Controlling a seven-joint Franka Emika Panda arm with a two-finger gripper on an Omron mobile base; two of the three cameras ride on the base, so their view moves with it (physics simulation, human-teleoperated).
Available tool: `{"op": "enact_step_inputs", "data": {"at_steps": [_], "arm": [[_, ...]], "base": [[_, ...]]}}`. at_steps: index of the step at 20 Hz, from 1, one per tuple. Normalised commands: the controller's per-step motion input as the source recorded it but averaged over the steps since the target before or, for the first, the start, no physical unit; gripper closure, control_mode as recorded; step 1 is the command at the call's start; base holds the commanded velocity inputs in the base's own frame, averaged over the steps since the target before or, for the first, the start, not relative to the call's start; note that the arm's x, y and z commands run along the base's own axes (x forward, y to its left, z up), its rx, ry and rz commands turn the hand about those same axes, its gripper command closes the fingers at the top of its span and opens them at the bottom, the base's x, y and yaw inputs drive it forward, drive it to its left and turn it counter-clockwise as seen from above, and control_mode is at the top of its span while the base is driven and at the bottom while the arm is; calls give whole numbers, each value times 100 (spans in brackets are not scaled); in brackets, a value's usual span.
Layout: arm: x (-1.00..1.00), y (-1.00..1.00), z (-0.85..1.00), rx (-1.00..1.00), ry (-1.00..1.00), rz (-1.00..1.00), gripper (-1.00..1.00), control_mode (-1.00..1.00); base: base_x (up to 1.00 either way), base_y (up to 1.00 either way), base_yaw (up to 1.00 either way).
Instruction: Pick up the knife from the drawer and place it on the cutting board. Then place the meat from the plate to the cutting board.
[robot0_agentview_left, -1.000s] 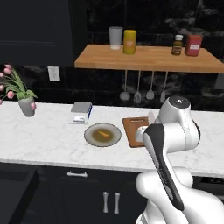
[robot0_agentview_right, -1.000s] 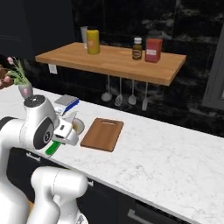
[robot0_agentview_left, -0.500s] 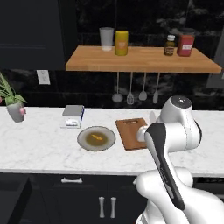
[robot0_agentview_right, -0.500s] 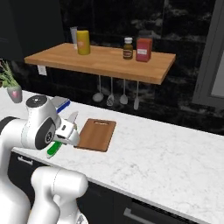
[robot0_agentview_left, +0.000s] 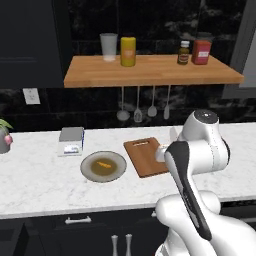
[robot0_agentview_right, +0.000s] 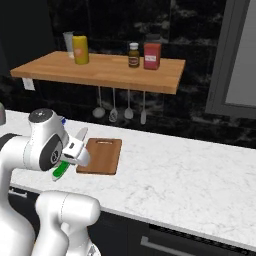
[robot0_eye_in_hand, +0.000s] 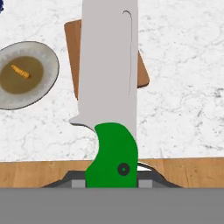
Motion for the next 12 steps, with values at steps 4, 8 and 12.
{"op": "enact_step_inputs", "data": {"at_steps": [4, 8, 12], "arm": [[0, 0, 0, 0, 0, 0, 100, 100], [37, 2, 0, 0, 0, 0, 100, -100], [44, 0, 0, 0, 0, -7, 100, -100]], "base": [[65, 12, -22], [10, 3, -1], [0, 0, 0]]}}
